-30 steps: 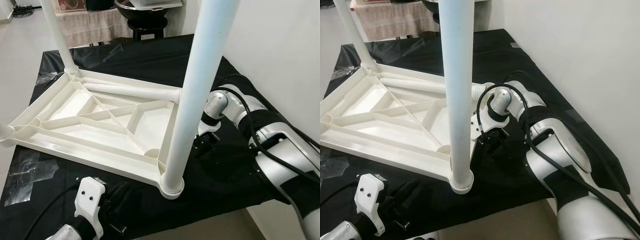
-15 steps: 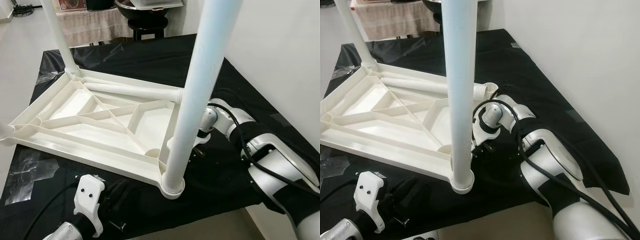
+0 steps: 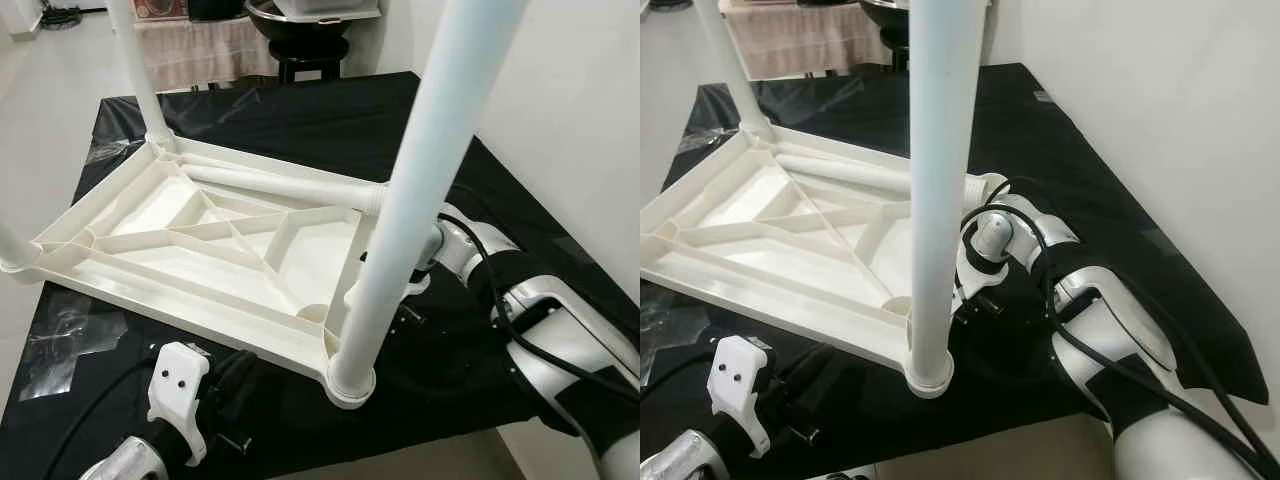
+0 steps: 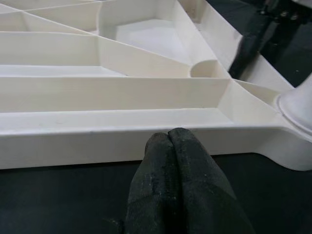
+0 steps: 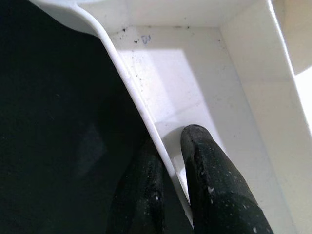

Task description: Building children table

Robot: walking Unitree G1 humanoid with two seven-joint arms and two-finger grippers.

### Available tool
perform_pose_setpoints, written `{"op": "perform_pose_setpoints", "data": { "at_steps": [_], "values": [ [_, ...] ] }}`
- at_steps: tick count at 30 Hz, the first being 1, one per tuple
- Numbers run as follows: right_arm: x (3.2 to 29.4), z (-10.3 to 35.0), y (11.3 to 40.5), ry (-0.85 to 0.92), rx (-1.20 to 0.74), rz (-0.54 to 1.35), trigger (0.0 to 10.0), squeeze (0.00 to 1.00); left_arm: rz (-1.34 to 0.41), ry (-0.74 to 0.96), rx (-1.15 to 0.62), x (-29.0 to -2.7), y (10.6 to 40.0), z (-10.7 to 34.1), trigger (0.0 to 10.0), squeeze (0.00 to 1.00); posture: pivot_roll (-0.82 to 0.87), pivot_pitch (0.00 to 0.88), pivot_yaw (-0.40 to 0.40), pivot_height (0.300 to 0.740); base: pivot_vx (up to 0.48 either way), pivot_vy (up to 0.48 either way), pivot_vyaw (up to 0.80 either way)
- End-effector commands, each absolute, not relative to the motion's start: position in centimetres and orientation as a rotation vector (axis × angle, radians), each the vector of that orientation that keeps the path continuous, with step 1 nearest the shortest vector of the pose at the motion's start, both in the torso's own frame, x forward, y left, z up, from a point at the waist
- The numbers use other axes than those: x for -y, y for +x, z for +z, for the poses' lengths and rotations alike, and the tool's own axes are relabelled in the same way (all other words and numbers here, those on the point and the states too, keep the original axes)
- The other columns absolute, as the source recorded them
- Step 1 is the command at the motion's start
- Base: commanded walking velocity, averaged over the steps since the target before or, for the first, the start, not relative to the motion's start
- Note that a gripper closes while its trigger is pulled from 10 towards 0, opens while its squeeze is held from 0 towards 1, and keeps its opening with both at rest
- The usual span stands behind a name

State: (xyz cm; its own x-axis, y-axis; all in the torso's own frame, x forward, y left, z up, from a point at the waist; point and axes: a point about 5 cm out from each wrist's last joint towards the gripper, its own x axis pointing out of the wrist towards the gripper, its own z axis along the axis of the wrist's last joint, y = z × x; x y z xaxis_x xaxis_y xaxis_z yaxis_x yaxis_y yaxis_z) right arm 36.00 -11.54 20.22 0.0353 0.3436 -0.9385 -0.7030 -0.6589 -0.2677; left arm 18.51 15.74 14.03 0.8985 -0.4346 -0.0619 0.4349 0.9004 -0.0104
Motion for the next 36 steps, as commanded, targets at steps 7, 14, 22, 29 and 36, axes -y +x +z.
{"op": "perform_pose_setpoints", "data": {
  "at_steps": [7,14,22,29,36],
  "values": [
    [15.3,20.6,35.4,-1.288,-0.467,1.743,0.0,0.00,-0.454,0.026,-0.096,-15.9,18.4,13.6,10.0,0.00,0.11,0.178,-0.038,0.740,0.000,0.000,0.00],
    [17.9,20.5,35.3,-1.236,-0.571,1.663,0.0,0.00,-0.459,0.028,-0.098,-16.0,18.5,13.5,10.0,0.00,0.11,0.177,-0.031,0.740,0.000,0.000,0.00],
    [19.8,20.3,35.1,-1.165,-0.623,1.568,0.0,0.00,-0.470,0.034,-0.097,-16.0,18.7,13.6,10.0,0.00,0.10,0.168,-0.021,0.740,0.000,0.000,0.00],
    [16.2,18.9,35.1,-1.098,-0.419,1.557,0.0,0.00,-0.478,0.037,-0.098,-16.0,18.7,13.5,10.0,0.00,0.11,0.163,-0.018,0.740,0.000,0.000,0.00],
    [13.2,18.7,34.6,-1.013,-0.304,1.615,0.8,0.00,-0.481,0.040,-0.099,-16.0,18.7,13.5,10.0,0.00,0.11,0.158,-0.018,0.740,0.000,0.000,0.00]
  ]
}}
